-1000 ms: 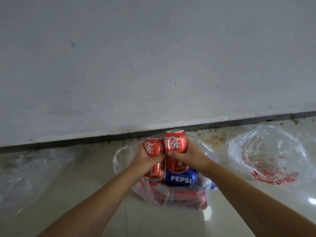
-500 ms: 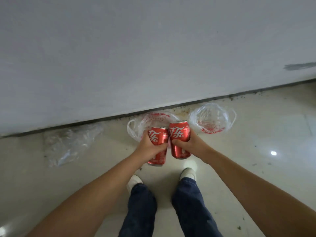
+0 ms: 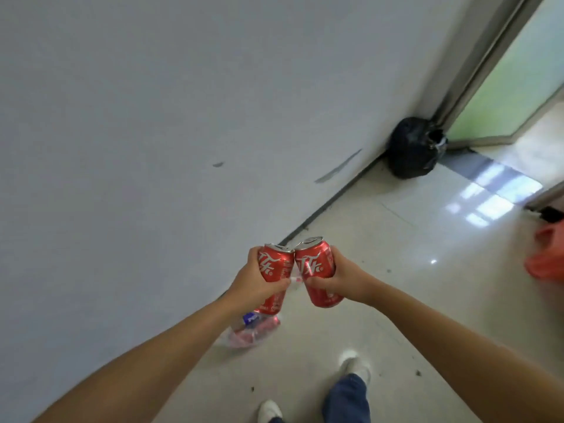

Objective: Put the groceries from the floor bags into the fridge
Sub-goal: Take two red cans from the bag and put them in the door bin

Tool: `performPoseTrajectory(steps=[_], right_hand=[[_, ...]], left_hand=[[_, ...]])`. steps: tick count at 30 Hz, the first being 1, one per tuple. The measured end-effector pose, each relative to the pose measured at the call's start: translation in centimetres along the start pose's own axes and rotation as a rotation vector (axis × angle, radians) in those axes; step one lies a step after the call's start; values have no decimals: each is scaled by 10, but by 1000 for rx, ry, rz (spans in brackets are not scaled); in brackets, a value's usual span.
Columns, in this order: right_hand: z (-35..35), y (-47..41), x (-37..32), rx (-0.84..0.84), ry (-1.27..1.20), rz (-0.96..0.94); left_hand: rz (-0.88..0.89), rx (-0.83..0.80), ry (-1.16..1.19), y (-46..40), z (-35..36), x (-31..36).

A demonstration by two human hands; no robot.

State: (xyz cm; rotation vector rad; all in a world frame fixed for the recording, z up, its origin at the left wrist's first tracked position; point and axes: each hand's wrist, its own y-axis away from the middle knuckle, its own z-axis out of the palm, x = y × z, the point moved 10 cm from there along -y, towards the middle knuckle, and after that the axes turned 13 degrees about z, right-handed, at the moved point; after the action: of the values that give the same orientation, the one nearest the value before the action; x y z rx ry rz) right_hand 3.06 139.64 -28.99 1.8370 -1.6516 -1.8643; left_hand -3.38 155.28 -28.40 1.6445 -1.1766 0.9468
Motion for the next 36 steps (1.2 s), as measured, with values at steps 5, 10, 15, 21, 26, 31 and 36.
performPoseTrajectory(steps=[5,10,15,21,26,31,36], right_hand=[[-113,127,42,323,-244,-19],[-206,281,134,661,-441,4],[-263,447,248,885,-572,-7],[-301,629,403,1088,-598,116],[-342,719,479,1213,-617,172],[-420,758,502,1304,-612,91],[-527,782,505,1376,-556,-35]], left_hand=[[255,-241,-78,2,105,126],[465,-453,-80,48,255,238],[569,-611,-57,125,413,312],[618,-778,20,240,604,360],[689,-886,59,314,719,412],[797,-918,80,325,795,485],[954,-852,121,291,860,570]])
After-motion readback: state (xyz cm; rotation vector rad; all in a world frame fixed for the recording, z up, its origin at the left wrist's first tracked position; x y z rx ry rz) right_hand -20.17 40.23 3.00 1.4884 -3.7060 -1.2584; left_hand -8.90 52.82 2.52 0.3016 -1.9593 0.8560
